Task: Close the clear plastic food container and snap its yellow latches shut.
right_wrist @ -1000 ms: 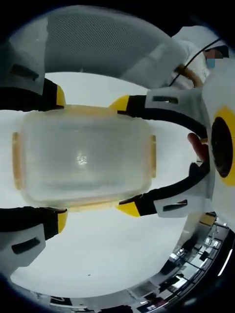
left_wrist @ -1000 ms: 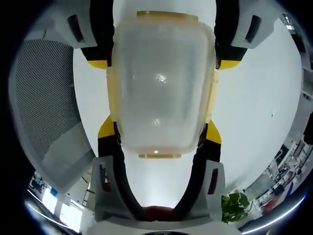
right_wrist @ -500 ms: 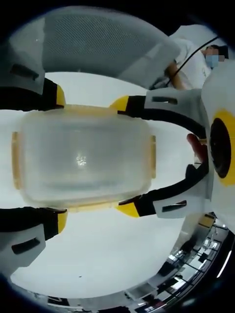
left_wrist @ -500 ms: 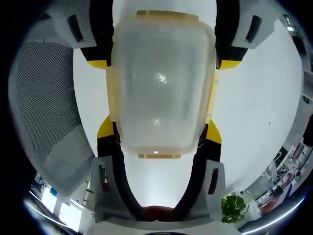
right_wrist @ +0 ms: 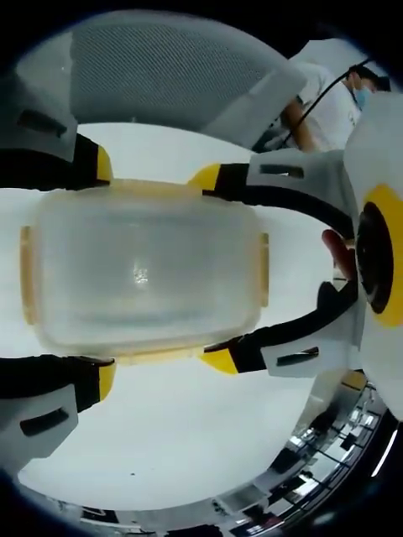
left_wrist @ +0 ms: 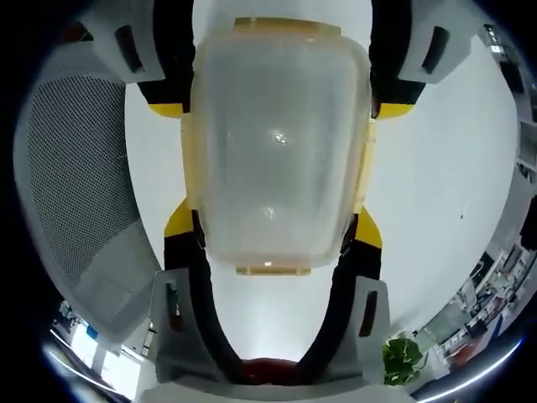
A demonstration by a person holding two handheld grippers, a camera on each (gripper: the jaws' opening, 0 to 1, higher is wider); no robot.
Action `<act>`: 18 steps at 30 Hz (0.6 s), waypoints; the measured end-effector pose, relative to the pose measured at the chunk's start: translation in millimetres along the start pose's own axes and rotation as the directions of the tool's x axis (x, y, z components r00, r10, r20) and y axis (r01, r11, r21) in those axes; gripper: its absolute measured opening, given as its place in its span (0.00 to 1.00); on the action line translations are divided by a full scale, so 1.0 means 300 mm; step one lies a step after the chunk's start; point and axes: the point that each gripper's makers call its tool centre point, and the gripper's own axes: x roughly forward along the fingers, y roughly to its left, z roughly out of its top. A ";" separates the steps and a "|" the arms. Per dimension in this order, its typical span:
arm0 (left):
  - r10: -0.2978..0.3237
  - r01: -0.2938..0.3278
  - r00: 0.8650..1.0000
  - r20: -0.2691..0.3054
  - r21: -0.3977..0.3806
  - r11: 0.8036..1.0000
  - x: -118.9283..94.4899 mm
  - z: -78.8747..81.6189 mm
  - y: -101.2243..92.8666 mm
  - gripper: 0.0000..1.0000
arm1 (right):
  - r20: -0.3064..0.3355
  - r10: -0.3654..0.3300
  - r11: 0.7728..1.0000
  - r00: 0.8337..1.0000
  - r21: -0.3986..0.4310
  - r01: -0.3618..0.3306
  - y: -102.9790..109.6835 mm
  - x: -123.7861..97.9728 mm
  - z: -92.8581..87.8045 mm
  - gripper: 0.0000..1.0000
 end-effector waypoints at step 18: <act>-0.007 0.007 1.000 -0.007 -0.002 1.000 0.000 -0.003 0.043 0.88 | 0.001 0.009 1.000 1.000 -0.003 -0.009 -0.045 0.001 0.004 0.82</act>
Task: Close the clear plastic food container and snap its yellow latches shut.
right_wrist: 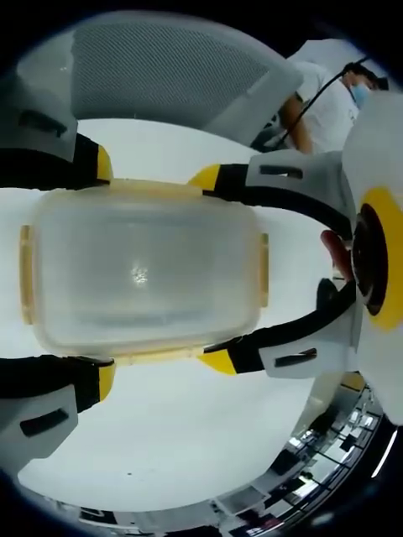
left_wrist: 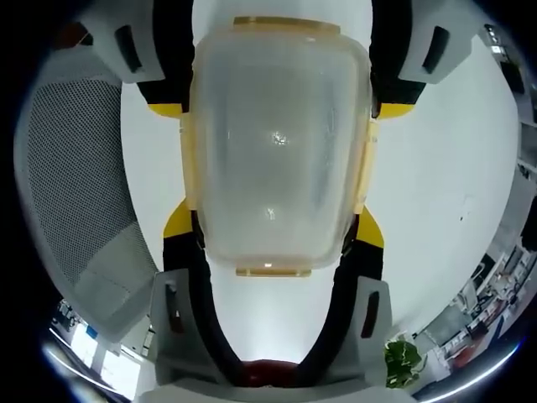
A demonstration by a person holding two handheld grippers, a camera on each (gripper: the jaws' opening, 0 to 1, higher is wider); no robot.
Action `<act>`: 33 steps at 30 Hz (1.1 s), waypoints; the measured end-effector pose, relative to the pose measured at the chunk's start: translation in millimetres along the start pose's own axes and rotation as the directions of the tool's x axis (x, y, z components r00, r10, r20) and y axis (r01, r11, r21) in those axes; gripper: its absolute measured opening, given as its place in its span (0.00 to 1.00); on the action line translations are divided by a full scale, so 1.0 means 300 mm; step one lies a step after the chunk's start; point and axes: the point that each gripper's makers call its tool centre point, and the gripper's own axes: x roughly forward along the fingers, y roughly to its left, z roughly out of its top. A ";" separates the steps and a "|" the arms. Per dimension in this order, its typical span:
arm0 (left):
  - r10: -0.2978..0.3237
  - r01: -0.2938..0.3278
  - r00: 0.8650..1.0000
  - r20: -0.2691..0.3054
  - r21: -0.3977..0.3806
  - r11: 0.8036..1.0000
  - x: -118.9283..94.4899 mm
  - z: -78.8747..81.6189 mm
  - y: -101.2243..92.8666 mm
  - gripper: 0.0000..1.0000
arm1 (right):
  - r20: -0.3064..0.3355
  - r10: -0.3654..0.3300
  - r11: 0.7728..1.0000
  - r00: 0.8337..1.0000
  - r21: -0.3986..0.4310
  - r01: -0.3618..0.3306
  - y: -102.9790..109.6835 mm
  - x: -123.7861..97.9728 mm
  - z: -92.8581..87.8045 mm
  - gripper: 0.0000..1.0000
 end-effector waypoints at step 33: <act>-0.001 0.001 1.000 0.019 -0.007 1.000 0.007 -0.006 0.083 0.89 | 0.010 0.004 1.000 1.000 0.001 -0.004 -0.084 0.010 0.003 0.82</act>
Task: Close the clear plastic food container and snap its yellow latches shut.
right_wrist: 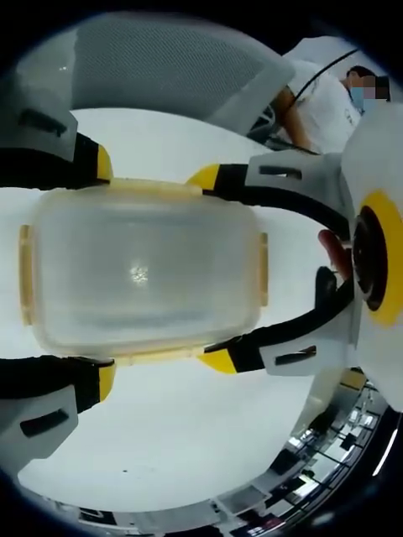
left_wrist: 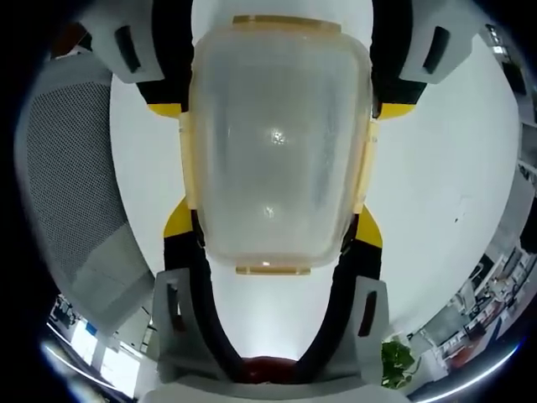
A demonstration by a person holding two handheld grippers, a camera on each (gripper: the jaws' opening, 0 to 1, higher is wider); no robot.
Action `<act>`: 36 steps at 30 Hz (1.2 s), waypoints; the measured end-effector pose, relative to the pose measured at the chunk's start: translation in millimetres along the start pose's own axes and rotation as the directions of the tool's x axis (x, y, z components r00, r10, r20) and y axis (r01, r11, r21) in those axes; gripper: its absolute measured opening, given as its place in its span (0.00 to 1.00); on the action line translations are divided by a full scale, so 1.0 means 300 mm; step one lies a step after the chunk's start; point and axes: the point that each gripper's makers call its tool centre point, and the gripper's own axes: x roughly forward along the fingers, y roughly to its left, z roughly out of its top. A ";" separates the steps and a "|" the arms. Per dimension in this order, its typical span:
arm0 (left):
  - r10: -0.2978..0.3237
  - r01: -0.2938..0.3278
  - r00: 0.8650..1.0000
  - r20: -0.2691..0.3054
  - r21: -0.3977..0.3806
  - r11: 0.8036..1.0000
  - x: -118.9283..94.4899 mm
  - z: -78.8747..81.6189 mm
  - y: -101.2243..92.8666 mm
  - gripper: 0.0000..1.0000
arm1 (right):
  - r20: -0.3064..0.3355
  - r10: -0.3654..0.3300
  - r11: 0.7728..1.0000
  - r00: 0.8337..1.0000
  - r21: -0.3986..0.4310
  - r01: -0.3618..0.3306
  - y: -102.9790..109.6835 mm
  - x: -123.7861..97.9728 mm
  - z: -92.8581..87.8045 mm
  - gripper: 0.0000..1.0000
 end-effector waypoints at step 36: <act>0.007 -0.007 1.000 0.008 -0.002 1.000 0.008 -0.013 0.139 0.91 | -0.018 0.010 1.000 1.000 0.012 -0.010 -0.138 0.015 0.012 0.84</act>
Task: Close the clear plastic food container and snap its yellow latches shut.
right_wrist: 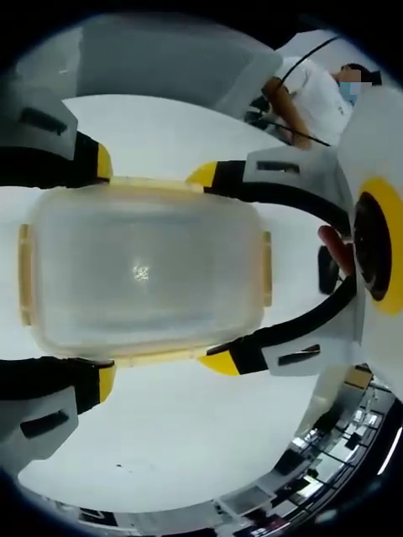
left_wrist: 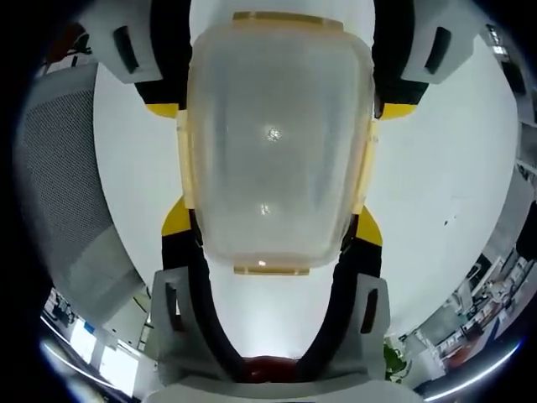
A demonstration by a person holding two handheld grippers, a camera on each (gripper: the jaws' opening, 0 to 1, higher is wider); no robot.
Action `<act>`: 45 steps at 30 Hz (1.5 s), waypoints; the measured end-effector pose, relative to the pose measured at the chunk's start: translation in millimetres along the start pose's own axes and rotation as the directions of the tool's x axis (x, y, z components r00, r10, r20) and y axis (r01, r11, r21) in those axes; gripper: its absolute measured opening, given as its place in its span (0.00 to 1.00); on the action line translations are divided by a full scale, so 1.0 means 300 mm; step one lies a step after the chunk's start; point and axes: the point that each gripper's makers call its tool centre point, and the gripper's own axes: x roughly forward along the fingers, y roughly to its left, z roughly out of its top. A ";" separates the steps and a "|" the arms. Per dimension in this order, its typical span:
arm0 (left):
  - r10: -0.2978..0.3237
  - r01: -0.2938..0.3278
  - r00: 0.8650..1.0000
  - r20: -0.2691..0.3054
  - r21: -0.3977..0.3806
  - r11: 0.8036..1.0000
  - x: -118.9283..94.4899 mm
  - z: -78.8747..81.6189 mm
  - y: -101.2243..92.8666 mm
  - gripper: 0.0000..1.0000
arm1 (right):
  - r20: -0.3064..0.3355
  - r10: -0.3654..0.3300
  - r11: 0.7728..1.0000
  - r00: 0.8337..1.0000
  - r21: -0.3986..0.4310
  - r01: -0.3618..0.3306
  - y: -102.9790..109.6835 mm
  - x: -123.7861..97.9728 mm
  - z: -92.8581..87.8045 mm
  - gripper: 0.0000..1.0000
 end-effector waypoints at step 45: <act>-0.033 0.033 0.999 -0.001 0.034 0.999 0.016 0.017 0.026 0.99 | 0.057 0.036 0.999 0.998 -0.038 -0.034 -0.038 -0.011 0.045 0.99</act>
